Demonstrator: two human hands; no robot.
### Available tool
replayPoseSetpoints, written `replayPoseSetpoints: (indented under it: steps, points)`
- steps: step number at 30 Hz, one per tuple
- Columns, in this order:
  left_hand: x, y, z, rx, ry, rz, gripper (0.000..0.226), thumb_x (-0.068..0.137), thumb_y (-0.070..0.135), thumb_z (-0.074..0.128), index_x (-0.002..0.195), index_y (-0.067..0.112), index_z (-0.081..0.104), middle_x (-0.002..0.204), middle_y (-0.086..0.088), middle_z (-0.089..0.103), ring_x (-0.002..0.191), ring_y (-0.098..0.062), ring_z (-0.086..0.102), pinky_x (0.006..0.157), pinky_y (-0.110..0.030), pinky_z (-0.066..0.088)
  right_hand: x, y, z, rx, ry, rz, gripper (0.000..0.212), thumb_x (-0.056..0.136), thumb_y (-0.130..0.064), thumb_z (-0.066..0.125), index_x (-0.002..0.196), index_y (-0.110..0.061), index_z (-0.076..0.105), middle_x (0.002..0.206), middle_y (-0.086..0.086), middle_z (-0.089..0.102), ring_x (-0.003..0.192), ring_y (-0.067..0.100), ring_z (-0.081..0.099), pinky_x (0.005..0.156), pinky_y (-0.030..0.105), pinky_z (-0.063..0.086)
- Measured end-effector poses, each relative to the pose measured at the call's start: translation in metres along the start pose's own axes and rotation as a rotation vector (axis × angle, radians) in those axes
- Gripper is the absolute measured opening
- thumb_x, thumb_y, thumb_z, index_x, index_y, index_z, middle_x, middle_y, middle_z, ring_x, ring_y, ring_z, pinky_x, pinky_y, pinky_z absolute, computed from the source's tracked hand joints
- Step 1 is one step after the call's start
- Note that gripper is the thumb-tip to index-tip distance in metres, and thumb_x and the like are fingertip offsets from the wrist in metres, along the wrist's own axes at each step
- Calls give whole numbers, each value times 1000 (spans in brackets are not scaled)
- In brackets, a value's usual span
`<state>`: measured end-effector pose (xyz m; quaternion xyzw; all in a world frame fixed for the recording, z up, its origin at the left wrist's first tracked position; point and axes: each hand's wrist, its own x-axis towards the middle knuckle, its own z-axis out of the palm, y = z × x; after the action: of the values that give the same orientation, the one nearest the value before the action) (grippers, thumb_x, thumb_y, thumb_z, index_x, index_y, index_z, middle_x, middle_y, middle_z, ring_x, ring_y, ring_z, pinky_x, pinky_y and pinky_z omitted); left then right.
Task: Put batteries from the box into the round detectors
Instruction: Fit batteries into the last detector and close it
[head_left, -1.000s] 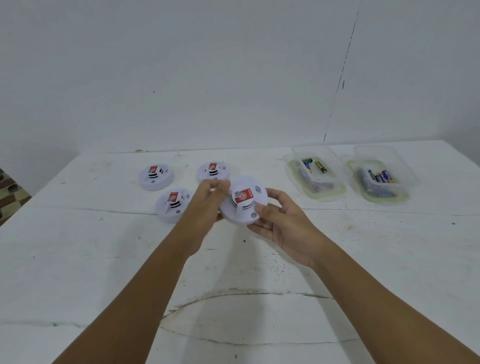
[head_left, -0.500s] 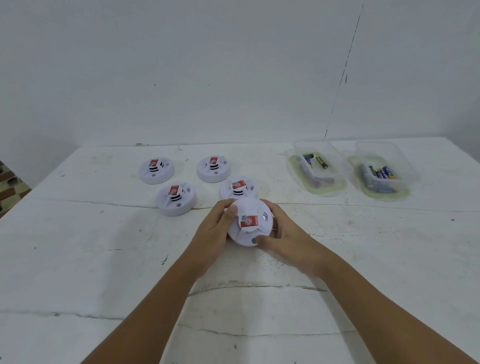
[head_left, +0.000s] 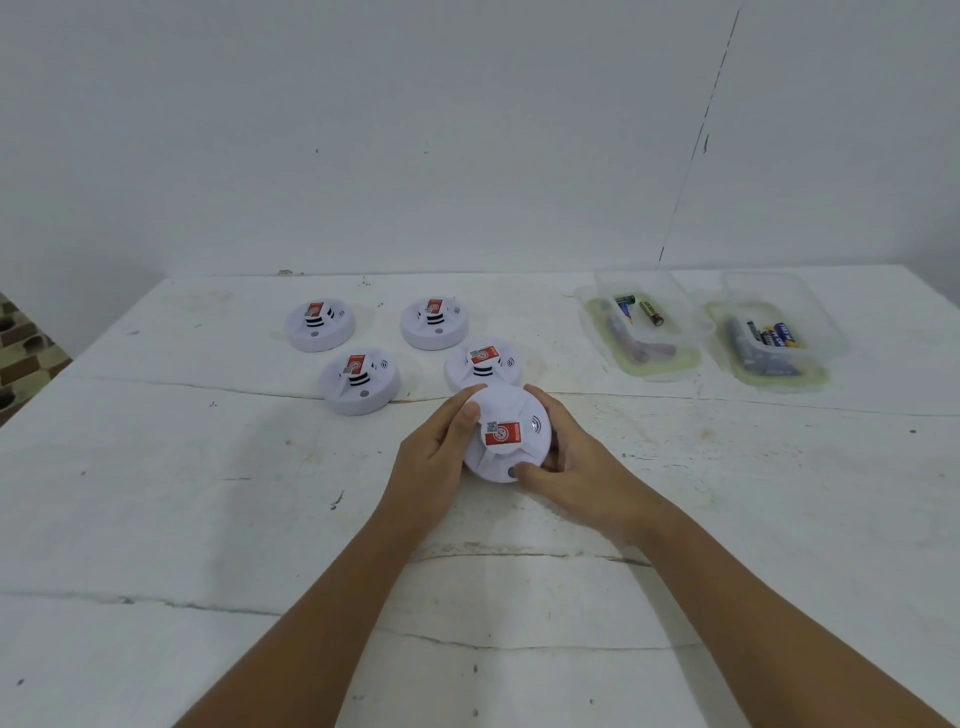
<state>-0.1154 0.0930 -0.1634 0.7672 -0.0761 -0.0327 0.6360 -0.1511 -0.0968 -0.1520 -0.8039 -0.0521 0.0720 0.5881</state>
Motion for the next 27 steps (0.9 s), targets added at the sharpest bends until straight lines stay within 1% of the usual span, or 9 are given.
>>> replayPoseSetpoints:
  steps: [4, 7, 9, 13, 17, 19, 22, 25, 27]
  points:
    - [0, 0, 1, 4, -1, -1, 43, 105, 47, 47, 142, 31, 61, 134, 16, 67, 123, 1, 61, 98, -14, 51, 0, 2, 0, -21, 0, -6, 84, 86, -12, 65, 159, -36, 30, 142, -13, 59, 130, 10, 60, 109, 43, 52]
    - [1, 0, 1, -1, 0, -6, 42, 105, 45, 47, 143, 30, 61, 133, 16, 68, 119, 6, 61, 91, -10, 51, 2, 4, 0, -32, -5, -7, 85, 87, -9, 66, 159, -37, 29, 140, -15, 60, 128, 10, 61, 107, 44, 53]
    - [0, 1, 1, -1, 3, -5, 42, 105, 45, 47, 142, 30, 61, 130, 18, 67, 117, 10, 60, 88, -8, 49, 2, 5, 0, -32, 1, 0, 85, 87, -11, 66, 159, -37, 29, 140, -16, 60, 128, 8, 61, 107, 43, 54]
    - [-2, 2, 1, -9, 4, 5, 43, 103, 47, 47, 140, 31, 62, 128, 24, 67, 116, 11, 60, 89, -8, 50, 1, 6, 2, -34, 9, -9, 87, 84, -16, 66, 159, -39, 28, 142, -16, 59, 129, 9, 60, 107, 42, 54]
    - [-1, 1, 1, 3, 6, -5, 35, 106, 43, 46, 136, 36, 62, 124, 29, 66, 114, 15, 59, 86, -5, 47, 1, 5, 4, -40, 4, -14, 89, 85, -16, 67, 160, -41, 25, 142, -19, 57, 130, 8, 59, 106, 41, 55]
    - [-1, 0, 1, 10, 0, -7, 36, 107, 42, 46, 138, 34, 62, 127, 25, 67, 116, 13, 59, 87, -6, 48, 0, 6, 4, -29, 10, -17, 88, 88, -12, 67, 159, -42, 25, 141, -21, 58, 129, 6, 59, 106, 41, 55]
    - [0, -2, 0, 21, -19, -7, 41, 108, 44, 44, 143, 31, 60, 135, 18, 67, 120, 8, 59, 93, -9, 49, -2, 5, 3, -2, 12, -18, 84, 92, -7, 65, 154, -51, 29, 138, -25, 60, 127, 3, 61, 106, 40, 54]
    - [-1, -3, 1, 41, -26, -20, 42, 108, 44, 42, 146, 32, 57, 138, 19, 63, 123, 10, 56, 95, -7, 46, -5, 5, 3, 13, 10, -8, 83, 90, -15, 66, 155, -48, 29, 139, -22, 60, 128, 5, 60, 109, 43, 52]
    - [-2, -5, 2, 28, -29, -39, 38, 111, 36, 39, 146, 35, 54, 140, 22, 59, 127, 11, 53, 100, -8, 43, -5, 4, 4, 21, 9, -2, 80, 87, -21, 66, 151, -55, 32, 138, -23, 60, 128, 6, 59, 109, 46, 52]
